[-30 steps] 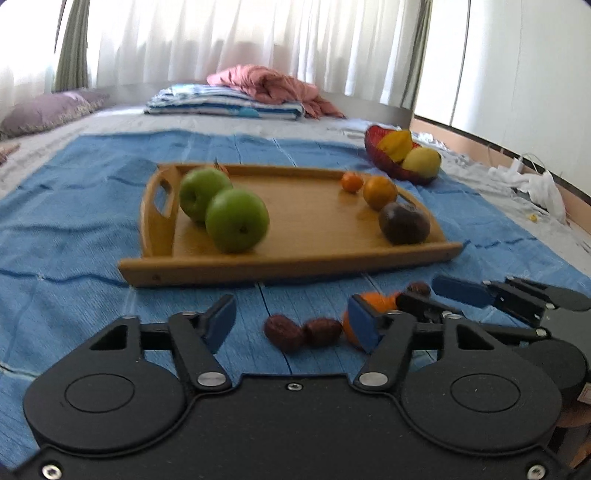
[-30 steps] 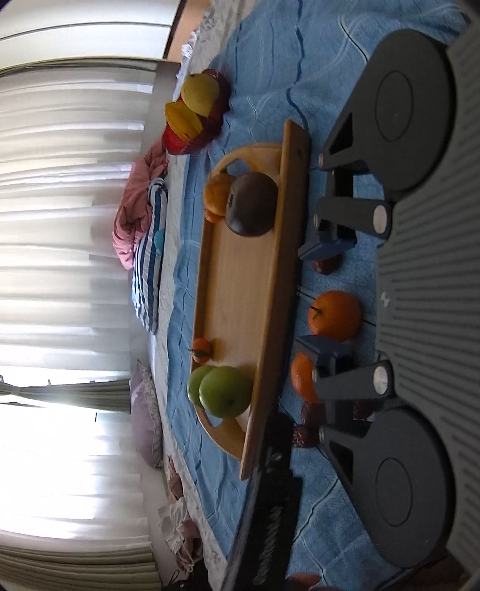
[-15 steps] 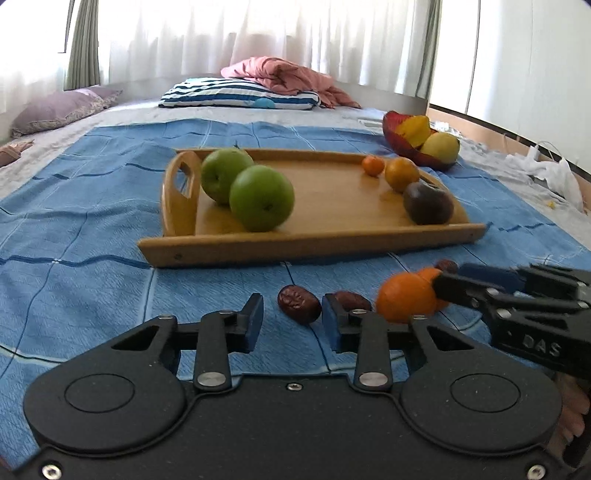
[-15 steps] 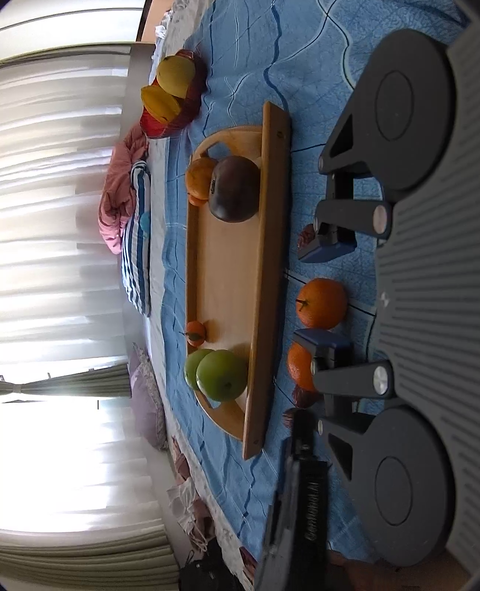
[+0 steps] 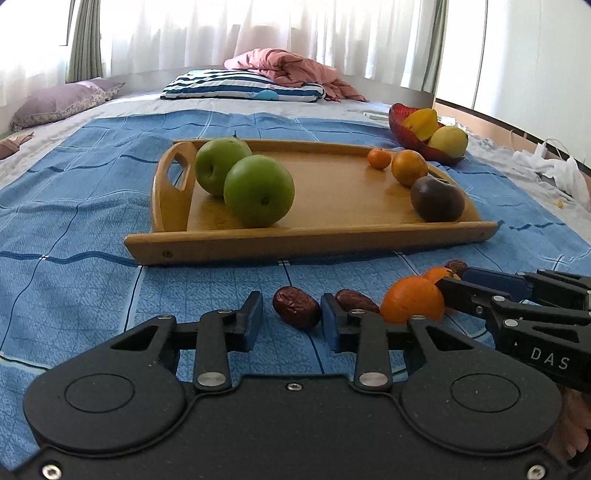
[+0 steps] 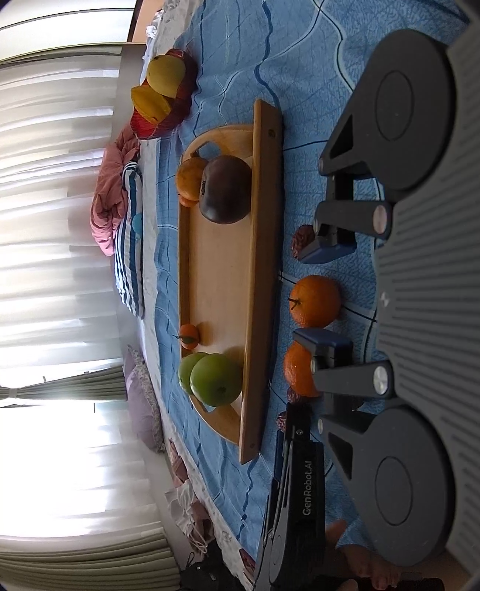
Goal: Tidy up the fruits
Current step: 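Grasp a dark red date with the left tool while the right tool grasps a tangerine, then carry the date and tangerine over the wooden tray with both tools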
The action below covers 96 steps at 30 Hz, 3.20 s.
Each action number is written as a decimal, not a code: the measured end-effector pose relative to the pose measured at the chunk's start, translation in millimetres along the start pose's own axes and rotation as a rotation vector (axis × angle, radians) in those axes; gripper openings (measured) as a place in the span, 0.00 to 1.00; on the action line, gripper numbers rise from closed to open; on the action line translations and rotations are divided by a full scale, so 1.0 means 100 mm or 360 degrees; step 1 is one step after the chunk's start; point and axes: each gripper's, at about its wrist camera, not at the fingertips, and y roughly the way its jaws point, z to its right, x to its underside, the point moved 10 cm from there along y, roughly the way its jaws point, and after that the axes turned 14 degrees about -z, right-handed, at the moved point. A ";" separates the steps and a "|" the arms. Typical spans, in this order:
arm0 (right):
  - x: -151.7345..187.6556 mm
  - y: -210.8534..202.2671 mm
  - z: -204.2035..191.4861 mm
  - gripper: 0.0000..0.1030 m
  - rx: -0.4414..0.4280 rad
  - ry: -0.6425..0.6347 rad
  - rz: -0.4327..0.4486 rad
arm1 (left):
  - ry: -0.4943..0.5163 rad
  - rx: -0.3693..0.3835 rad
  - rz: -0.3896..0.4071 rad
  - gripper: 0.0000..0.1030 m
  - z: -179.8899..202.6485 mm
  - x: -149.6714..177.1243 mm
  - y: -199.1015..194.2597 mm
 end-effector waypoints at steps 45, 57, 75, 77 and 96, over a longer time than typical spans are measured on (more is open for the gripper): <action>-0.67 0.28 0.32 0.36 -0.0001 0.0160 0.0154 | -0.0063 0.0127 0.0054 0.25 0.19 -0.87 -0.01; -1.38 0.62 0.54 0.36 0.0099 0.0141 -0.0121 | -0.0129 0.0165 -0.0125 0.25 0.09 -1.66 0.33; -1.45 1.32 0.70 0.36 0.0236 0.0080 -0.0567 | -0.0115 -0.0079 -0.0380 0.25 -0.06 -1.80 1.15; -1.43 1.34 0.70 0.36 0.0244 0.0084 -0.0578 | -0.0098 -0.0088 -0.0382 0.25 -0.04 -1.81 1.16; -1.36 1.38 0.73 0.42 0.0223 0.0106 -0.0604 | 0.0010 -0.0059 -0.0431 0.25 0.16 -1.77 1.24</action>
